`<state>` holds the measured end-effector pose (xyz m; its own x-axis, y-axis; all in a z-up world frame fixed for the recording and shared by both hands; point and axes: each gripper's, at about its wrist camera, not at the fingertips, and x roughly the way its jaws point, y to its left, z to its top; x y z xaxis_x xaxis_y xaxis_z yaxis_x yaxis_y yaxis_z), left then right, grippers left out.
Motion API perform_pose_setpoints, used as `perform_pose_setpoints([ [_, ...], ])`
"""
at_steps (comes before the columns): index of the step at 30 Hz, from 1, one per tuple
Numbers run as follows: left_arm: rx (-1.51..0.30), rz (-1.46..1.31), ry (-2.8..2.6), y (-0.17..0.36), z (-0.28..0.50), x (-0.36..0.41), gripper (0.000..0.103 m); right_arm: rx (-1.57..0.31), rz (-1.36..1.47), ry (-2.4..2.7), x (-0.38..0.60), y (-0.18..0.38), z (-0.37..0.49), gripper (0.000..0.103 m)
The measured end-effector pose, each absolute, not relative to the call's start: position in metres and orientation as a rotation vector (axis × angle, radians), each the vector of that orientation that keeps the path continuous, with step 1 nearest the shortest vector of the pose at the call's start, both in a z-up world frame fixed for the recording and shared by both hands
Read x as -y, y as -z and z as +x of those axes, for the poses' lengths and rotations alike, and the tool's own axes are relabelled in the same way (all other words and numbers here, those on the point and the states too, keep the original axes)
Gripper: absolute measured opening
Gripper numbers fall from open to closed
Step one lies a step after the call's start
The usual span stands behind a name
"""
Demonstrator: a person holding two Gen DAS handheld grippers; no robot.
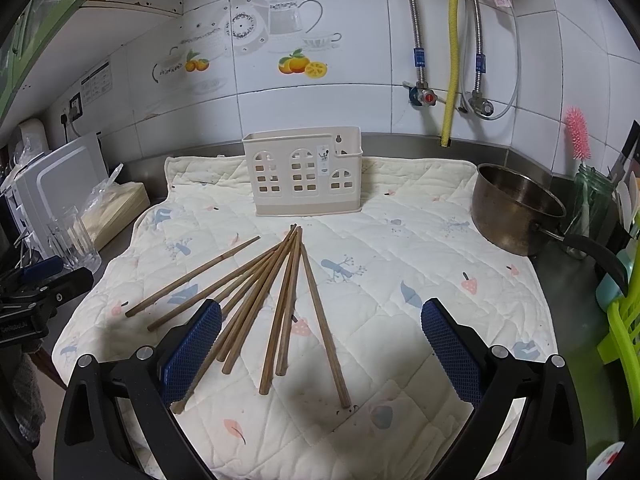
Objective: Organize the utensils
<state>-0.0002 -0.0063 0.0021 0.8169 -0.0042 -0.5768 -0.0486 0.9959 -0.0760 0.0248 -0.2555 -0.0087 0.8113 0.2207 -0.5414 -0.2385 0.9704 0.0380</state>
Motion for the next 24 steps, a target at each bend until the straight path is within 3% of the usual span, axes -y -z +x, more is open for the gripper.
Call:
perform_pose_setpoints([
  [24,-0.619,-0.069,-0.03,0.0073,0.0053,0.0003,0.098,-0.586,-0.032,-0.283,0.2523,0.0162,0.0272,0.097],
])
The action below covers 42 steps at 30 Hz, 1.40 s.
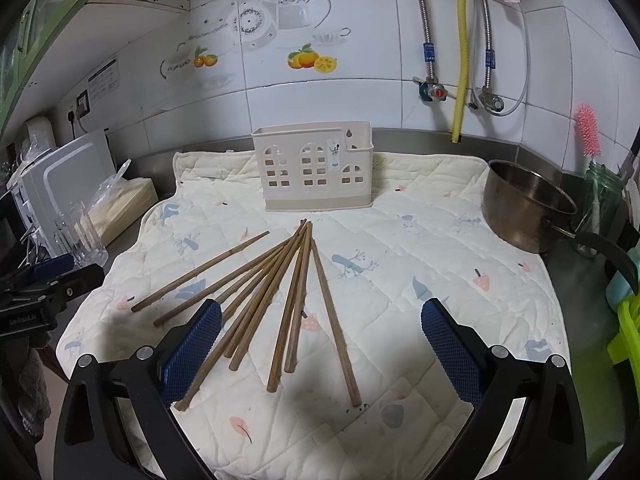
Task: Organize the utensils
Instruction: 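Move both tools down toward the loose wooden chopsticks on the mat, then close the right tool on one chopstick while the left tool grasps another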
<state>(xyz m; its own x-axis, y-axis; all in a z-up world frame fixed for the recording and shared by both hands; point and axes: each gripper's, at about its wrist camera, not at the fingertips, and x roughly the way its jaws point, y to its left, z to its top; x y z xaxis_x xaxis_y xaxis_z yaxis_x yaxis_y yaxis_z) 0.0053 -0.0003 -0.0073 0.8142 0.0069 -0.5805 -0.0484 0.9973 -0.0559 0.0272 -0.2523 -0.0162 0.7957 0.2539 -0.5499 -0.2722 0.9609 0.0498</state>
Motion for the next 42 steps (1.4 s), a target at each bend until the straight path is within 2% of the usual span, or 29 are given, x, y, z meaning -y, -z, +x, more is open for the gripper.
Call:
perform_pose_setpoints([
  [14,-0.63,-0.078,-0.03,0.018,0.007,-0.014,0.097,-0.626,-0.029,-0.301,0.256,0.044,0.028,0.094],
  [16,-0.629,-0.081,-0.027,0.02,0.008,-0.017,0.091,-0.642,-0.029,-0.31,0.257,0.05,0.029,0.085],
  [19,-0.645,-0.088,-0.03,0.028,0.012,-0.021,0.084,-0.664,-0.026,-0.31,0.259,0.058,0.032,0.078],
  [21,-0.661,-0.094,-0.028,0.033,0.013,-0.025,0.075,-0.682,-0.018,-0.314,0.262,0.064,0.035,0.07],
  [22,-0.672,-0.102,-0.027,0.036,0.015,-0.027,0.074,-0.689,-0.015,-0.312,0.263,0.067,0.036,0.068],
  [24,-0.686,-0.107,-0.024,0.04,0.017,-0.029,0.064,-0.701,-0.012,-0.308,0.265,0.071,0.039,0.065],
  [28,-0.726,-0.109,-0.001,0.048,0.02,-0.03,0.057,-0.715,-0.005,-0.301,0.268,0.079,0.045,0.06],
  [30,-0.744,-0.112,0.009,0.052,0.022,-0.03,0.056,-0.717,0.005,-0.311,0.268,0.082,0.048,0.051],
  [31,-0.757,-0.121,0.015,0.053,0.022,-0.031,0.056,-0.721,0.006,-0.312,0.269,0.083,0.049,0.05],
  [32,-0.765,-0.128,0.023,0.055,0.023,-0.032,0.053,-0.723,0.001,-0.309,0.268,0.084,0.05,0.049],
  [39,-0.803,-0.17,0.063,0.069,0.03,-0.038,0.036,-0.74,-0.022,-0.328,0.264,0.093,0.058,0.026],
  [42,-0.807,-0.185,0.087,0.072,0.032,-0.04,0.03,-0.746,-0.034,-0.331,0.261,0.096,0.06,0.02],
])
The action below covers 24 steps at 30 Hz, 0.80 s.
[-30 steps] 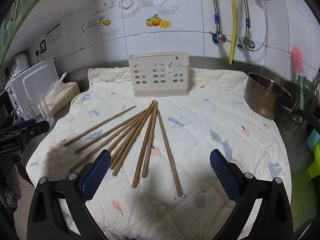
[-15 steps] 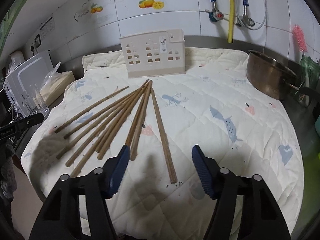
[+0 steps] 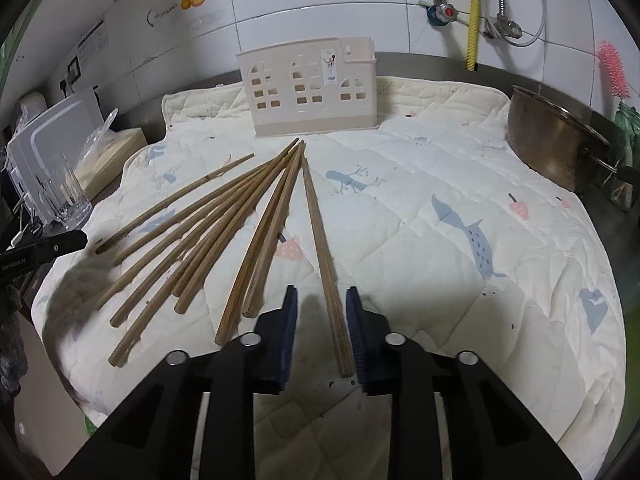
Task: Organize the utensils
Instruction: 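Close the right tool on one chopstick while the left tool grasps another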
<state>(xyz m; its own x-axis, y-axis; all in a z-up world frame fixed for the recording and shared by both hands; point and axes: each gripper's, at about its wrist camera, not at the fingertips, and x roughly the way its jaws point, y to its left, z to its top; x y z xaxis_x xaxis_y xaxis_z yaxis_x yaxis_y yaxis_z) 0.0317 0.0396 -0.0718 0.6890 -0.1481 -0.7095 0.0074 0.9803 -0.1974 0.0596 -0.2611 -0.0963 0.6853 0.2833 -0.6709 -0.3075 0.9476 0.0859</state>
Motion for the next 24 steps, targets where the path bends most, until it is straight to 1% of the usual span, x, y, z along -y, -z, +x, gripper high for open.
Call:
perform_pose_setpoints([
  [8,-0.827,-0.148,0.119,0.077,0.041,-0.036,0.03,-0.759,-0.059,-0.326,0.26,0.103,0.065,0.018],
  [15,-0.864,-0.117,0.101,0.083,0.061,-0.04,0.03,-0.767,-0.051,-0.33,0.264,0.106,0.065,0.01],
  [20,-0.891,-0.067,0.117,0.087,0.081,-0.036,0.03,-0.767,-0.047,-0.331,0.265,0.106,0.065,0.01],
  [22,-0.9,-0.056,0.128,0.09,0.086,-0.035,0.025,-0.768,-0.045,-0.331,0.265,0.106,0.066,0.01],
  [23,-0.904,-0.055,0.137,0.091,0.088,-0.033,0.021,-0.768,-0.044,-0.331,0.265,0.106,0.066,0.01],
  [24,-0.907,-0.052,0.142,0.092,0.09,-0.032,0.02,-0.768,-0.045,-0.331,0.265,0.106,0.066,0.01],
])
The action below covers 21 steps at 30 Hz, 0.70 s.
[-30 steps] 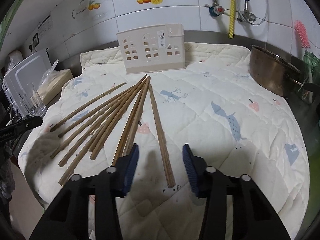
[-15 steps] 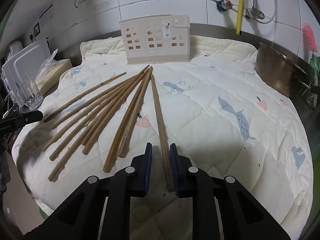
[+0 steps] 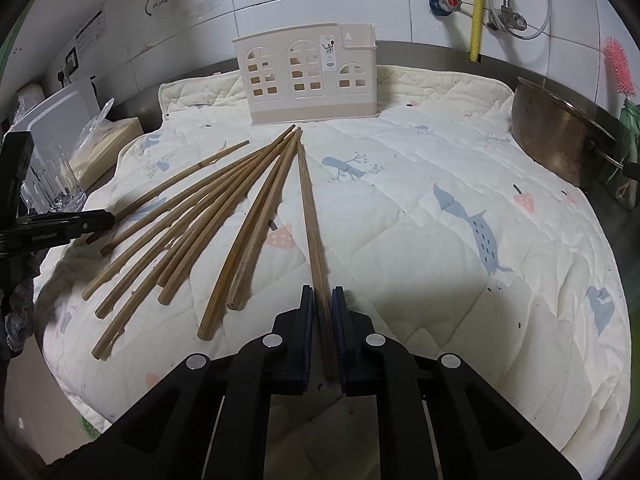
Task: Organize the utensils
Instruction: 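Close the right tool on one chopstick while the left tool grasps another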
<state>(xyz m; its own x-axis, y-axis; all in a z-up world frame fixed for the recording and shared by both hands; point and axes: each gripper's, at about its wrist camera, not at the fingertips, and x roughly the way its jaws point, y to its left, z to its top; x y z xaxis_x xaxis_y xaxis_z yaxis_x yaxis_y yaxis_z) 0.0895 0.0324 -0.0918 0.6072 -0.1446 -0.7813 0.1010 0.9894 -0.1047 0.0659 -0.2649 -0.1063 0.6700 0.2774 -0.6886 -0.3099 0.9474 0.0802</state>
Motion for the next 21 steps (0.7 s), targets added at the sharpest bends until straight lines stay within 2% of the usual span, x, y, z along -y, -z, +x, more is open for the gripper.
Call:
perform_pose_setpoints([
  [10,-0.907,-0.053,0.154,0.097,0.094,-0.032,0.017,-0.764,-0.046,-0.329,0.265,0.107,0.066,0.01],
  [15,-0.889,0.02,0.131,0.097,0.089,-0.022,0.011,-0.759,-0.048,-0.328,0.264,0.106,0.065,0.008],
  [21,-0.863,-0.04,0.154,0.083,0.084,-0.026,0.007,-0.726,-0.052,-0.33,0.261,0.092,0.059,0.007],
])
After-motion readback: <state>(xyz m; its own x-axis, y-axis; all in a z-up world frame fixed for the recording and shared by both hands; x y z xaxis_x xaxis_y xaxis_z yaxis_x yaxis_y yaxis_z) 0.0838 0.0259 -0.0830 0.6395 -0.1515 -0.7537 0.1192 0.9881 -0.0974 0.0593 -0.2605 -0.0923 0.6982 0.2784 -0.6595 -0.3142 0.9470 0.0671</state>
